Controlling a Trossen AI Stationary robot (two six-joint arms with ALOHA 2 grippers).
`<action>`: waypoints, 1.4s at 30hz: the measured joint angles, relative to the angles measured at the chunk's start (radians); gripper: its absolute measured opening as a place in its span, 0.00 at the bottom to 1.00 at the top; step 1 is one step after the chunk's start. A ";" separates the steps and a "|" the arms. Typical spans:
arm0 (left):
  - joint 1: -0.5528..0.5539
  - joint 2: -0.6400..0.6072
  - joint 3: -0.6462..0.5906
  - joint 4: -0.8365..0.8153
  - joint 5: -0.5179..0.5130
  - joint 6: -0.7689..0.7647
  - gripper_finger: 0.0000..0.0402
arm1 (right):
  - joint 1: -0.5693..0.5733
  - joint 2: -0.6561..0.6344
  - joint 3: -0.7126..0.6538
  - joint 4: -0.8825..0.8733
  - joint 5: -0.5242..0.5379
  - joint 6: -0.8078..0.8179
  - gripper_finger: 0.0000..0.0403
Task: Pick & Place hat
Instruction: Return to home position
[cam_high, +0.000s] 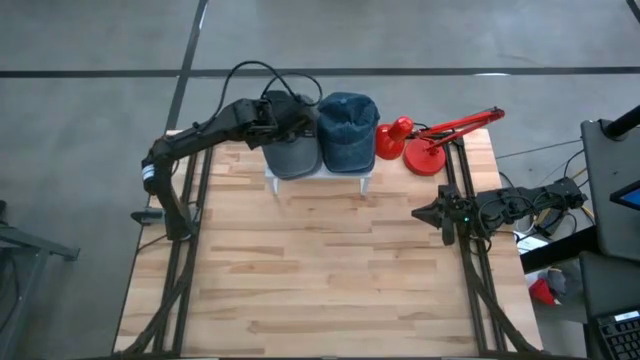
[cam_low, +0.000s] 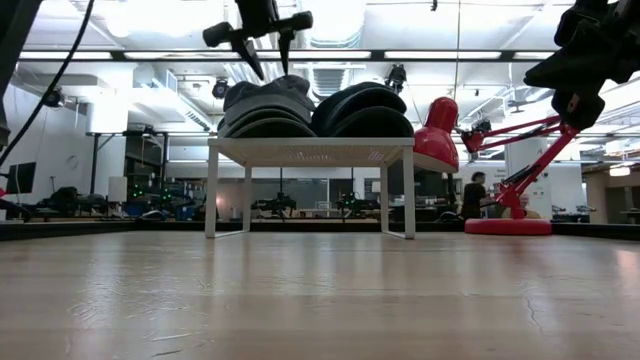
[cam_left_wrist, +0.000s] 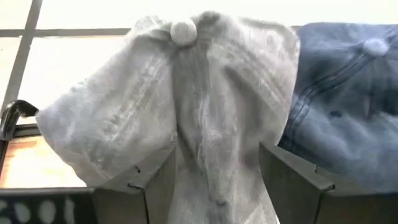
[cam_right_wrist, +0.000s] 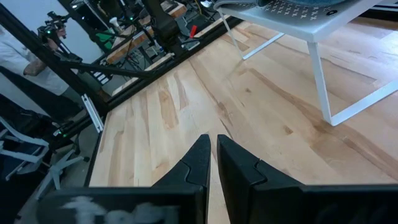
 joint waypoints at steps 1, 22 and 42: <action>0.000 -0.006 0.000 0.004 -0.001 0.001 0.56 | 0.000 0.000 0.000 0.000 0.000 0.000 0.07; -0.086 -0.191 -0.001 -0.073 -0.041 0.279 0.55 | 0.000 0.000 0.000 0.000 0.000 0.000 0.07; -0.218 -0.482 -0.423 0.127 0.045 0.404 0.55 | 0.000 0.000 0.000 0.000 0.000 0.000 0.07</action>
